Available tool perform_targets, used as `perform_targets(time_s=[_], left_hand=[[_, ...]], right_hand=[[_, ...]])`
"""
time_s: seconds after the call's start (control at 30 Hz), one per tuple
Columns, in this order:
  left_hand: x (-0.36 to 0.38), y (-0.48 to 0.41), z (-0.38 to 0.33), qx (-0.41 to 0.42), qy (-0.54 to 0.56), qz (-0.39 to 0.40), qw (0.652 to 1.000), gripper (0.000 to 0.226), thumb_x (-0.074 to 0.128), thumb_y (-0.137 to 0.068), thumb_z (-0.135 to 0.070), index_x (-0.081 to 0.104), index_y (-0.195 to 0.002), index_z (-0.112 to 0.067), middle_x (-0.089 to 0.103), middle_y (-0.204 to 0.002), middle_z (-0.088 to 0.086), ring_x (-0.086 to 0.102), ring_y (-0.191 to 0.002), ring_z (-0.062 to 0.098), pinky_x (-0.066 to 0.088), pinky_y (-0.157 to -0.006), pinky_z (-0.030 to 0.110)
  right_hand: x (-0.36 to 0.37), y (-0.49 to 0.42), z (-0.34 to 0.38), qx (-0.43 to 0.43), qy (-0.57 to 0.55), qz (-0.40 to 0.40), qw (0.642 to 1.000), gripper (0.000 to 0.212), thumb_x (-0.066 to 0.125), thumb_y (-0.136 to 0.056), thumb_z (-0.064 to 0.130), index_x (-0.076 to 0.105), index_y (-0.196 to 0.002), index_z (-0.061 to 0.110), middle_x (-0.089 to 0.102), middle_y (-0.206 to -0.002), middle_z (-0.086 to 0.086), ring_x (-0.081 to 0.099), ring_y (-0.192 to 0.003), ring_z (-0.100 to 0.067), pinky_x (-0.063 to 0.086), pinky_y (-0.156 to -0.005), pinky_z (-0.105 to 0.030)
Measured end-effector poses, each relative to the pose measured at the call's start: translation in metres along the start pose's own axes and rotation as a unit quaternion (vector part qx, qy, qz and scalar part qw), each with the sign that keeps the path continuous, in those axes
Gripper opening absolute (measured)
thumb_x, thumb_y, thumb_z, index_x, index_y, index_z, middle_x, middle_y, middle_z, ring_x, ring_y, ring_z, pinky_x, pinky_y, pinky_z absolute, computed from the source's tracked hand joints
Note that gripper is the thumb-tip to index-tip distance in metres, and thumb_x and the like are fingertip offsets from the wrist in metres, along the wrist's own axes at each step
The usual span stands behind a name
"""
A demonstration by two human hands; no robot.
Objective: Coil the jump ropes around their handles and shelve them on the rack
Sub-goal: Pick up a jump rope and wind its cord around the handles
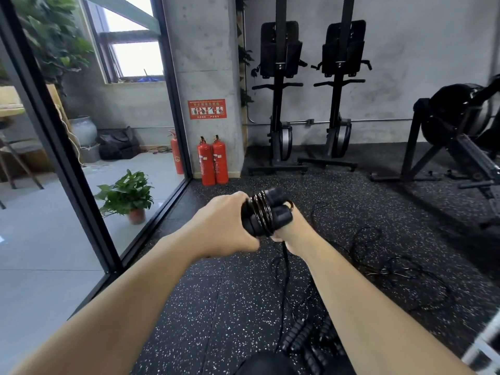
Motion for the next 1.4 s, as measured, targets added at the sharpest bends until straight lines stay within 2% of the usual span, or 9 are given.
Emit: perform_targets(time_s=[0.17,0.37,0.57,0.67,0.8,0.97,1.2,1.3,1.4], left_hand=[[0.007,-0.012,0.024,-0.097,0.059,-0.043,0.993,0.027,0.077,-0.066,-0.024,0.057,-0.077,-0.009,0.058,-0.065,-0.001,0.051,-0.056,0.016,0.046,-0.052,0.029],[0.014,-0.021,0.066,-0.190,0.120,-0.063,0.972,0.023,0.076,-0.066,-0.022,0.055,-0.068,-0.014,0.055,-0.062,-0.002,0.049,-0.053,0.015,0.040,-0.048,0.022],[0.019,-0.021,0.088,-0.239,0.091,-0.066,0.964,0.027,0.076,-0.059,-0.029,0.056,-0.068,-0.013,0.060,-0.067,0.002,0.056,-0.055,0.019,0.041,-0.050,0.023],[0.018,-0.022,0.086,-0.238,0.041,-0.076,0.967,0.024,0.074,-0.068,-0.030,0.058,-0.073,-0.013,0.063,-0.071,0.003,0.058,-0.058,0.019,0.042,-0.052,0.024],[0.012,-0.022,0.067,-0.220,-0.030,-0.082,0.972,0.023,0.064,-0.077,-0.025,0.049,-0.069,-0.010,0.053,-0.065,0.004,0.051,-0.054,0.021,0.037,-0.048,0.025],[0.009,-0.020,0.034,-0.152,-0.124,-0.063,0.979,0.019,0.064,-0.084,-0.028,0.051,-0.082,-0.014,0.044,-0.069,-0.003,0.052,-0.073,0.027,0.041,-0.062,0.031],[0.020,-0.005,-0.004,0.036,-0.218,0.028,0.975,0.020,0.067,-0.075,-0.028,0.050,-0.077,-0.018,0.045,-0.067,-0.005,0.050,-0.062,0.023,0.038,-0.054,0.027],[0.021,0.002,-0.013,0.107,-0.209,0.038,0.971,0.024,0.066,-0.074,-0.025,0.042,-0.071,-0.018,0.042,-0.068,-0.006,0.046,-0.060,0.019,0.032,-0.055,0.025],[0.021,0.005,-0.017,0.162,-0.211,0.022,0.964,0.026,0.064,-0.075,-0.032,0.041,-0.077,-0.020,0.042,-0.071,-0.010,0.040,-0.059,0.010,0.035,-0.075,0.031]], right_hand=[[0.009,0.009,-0.012,0.048,0.098,-0.003,0.994,0.045,0.036,-0.102,0.020,0.050,-0.060,0.010,0.043,-0.041,0.002,0.029,-0.028,-0.004,0.021,-0.032,-0.017],[0.018,0.018,-0.019,0.026,0.239,0.018,0.971,0.048,0.038,-0.102,0.034,0.071,-0.081,0.006,0.054,-0.063,-0.004,0.044,-0.054,-0.017,0.035,-0.055,-0.030],[0.023,0.030,0.012,-0.058,0.368,0.013,0.928,0.048,0.049,-0.097,0.028,0.035,-0.053,0.014,0.038,-0.053,-0.001,0.035,-0.051,-0.020,0.030,-0.054,-0.031],[0.025,0.033,0.027,-0.074,0.408,0.014,0.910,0.048,0.054,-0.094,0.028,0.034,-0.052,0.015,0.038,-0.052,-0.001,0.037,-0.050,-0.021,0.031,-0.053,-0.030],[0.028,0.040,0.056,-0.089,0.467,-0.010,0.879,0.041,0.047,-0.096,0.030,0.034,-0.059,0.019,0.040,-0.062,0.000,0.039,-0.057,-0.019,0.030,-0.055,-0.030],[0.038,0.047,0.096,-0.150,0.547,-0.030,0.823,0.032,0.045,-0.095,0.028,0.040,-0.066,0.016,0.041,-0.068,0.001,0.043,-0.070,-0.024,0.032,-0.068,-0.033],[0.040,0.025,0.115,-0.255,0.617,0.017,0.745,0.044,0.046,-0.089,0.037,0.041,-0.051,0.015,0.042,-0.056,0.002,0.042,-0.056,-0.018,0.024,-0.051,-0.028],[0.034,0.017,0.108,-0.276,0.597,0.002,0.753,0.047,0.046,-0.090,0.036,0.043,-0.049,0.014,0.043,-0.054,0.002,0.045,-0.060,-0.022,0.026,-0.054,-0.029],[0.020,0.005,0.093,-0.229,0.532,0.004,0.815,0.053,0.046,-0.092,0.035,0.038,-0.044,0.013,0.042,-0.048,0.002,0.043,-0.052,-0.019,0.032,-0.054,-0.031]])
Point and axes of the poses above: each hand's wrist, its own y-axis away from the middle knuckle, its own x-axis out of the palm, z = x × y, the point moved 7 cm from there along -y, towards the middle knuckle
